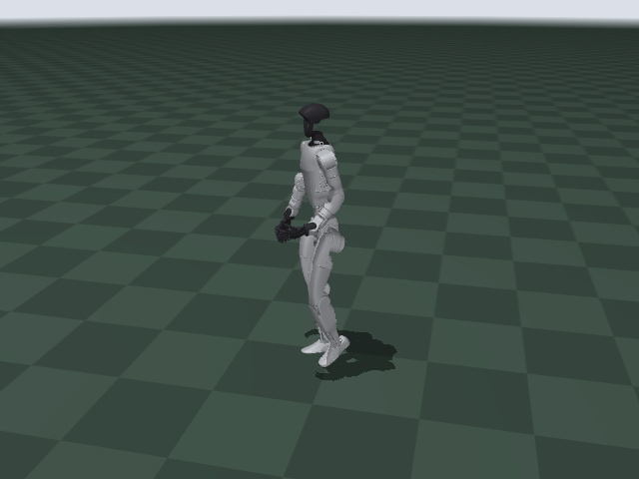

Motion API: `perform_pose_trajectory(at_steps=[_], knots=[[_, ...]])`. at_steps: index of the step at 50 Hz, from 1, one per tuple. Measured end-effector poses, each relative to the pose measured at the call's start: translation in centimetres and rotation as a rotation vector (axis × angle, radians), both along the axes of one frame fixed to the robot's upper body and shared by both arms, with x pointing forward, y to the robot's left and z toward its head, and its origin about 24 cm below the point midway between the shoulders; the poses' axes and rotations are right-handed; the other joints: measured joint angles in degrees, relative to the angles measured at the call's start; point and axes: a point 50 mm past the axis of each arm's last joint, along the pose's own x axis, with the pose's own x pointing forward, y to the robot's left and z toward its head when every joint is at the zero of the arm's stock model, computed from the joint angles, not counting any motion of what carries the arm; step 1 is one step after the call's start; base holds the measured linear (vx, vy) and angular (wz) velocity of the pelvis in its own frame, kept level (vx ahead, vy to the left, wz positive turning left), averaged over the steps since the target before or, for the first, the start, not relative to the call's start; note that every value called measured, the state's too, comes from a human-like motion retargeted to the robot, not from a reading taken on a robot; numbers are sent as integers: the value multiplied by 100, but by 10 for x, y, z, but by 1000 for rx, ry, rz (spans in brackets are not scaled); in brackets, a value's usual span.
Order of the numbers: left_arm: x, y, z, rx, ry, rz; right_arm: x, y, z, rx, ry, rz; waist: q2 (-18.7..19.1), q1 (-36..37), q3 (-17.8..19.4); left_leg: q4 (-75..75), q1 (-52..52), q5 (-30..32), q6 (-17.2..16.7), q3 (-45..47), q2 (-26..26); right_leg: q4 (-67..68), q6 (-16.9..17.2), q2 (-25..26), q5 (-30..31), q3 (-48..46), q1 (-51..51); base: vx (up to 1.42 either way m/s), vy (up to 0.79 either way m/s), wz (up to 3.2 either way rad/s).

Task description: Walk run

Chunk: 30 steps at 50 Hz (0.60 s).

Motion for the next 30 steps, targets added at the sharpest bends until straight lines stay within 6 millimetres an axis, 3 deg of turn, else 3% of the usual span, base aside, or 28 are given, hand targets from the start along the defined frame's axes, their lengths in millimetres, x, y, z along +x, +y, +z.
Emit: perform_pose_trajectory(at_steps=[5,7,10,12,15,17,19,21,23,26,30], knots=[[5,-4,3,-25,-21,14,38,-16,20,-44,-169,8,254,3,104,-2312,-250,-226,552,391,-104,-67,-243,561,-490,-194,553,61,0,79],[7,-5,4,-37,-31,28,42,-19,23,-45,-192,-15,208,65,133,-3015,-321,-466,671,304,-440,-75,-311,603,-607,-317,755,79,-1,47],[6,-6,3,-48,-28,40,33,-18,18,-22,-159,-56,27,177,111,-3597,-237,-794,852,708,-619,-3,-329,540,-599,-450,1016,87,3,29],[5,-5,1,-50,-21,34,18,-13,10,3,-99,-84,-89,335,87,-3495,-78,-604,1140,1103,-563,125,-261,500,-417,-470,1155,67,2,-3],[1,-3,-2,-48,-4,25,-17,0,-5,46,41,-83,-168,609,-4,-3324,146,-167,1180,1505,-433,406,-59,486,294,-546,1355,99,8,-18],[-2,-1,-5,-50,6,21,-48,9,-14,52,159,-57,-191,565,-148,-3194,184,-435,1307,893,-565,802,95,369,1339,-824,1346,112,14,33],[-1,3,-4,-46,2,35,-78,19,-20,41,260,-28,-52,488,-182,-3009,309,-627,1249,701,-376,1534,138,478,2383,-635,1108,91,11,61],[4,4,0,-29,-23,40,-106,25,-23,23,338,-12,194,326,-125,-2952,618,-821,1248,605,-257,2691,-82,590,2957,-704,704,96,14,105],[13,4,8,-9,-63,36,-129,28,-23,15,413,-1,470,313,-99,-2994,868,-955,1172,448,-78,3494,-282,713,2952,-787,280,90,16,69],[32,3,17,-3,-112,19,-154,33,-23,16,501,-3,744,191,-66,-3018,1091,-1073,1068,171,21,4157,-207,900,2075,-448,-441,78,9,90],[57,-3,32,10,-176,-17,-183,44,-21,29,554,-64,996,-336,69,-3102,1475,-1184,969,-418,-33,4071,-148,769,953,-191,-1372,76,4,189]])
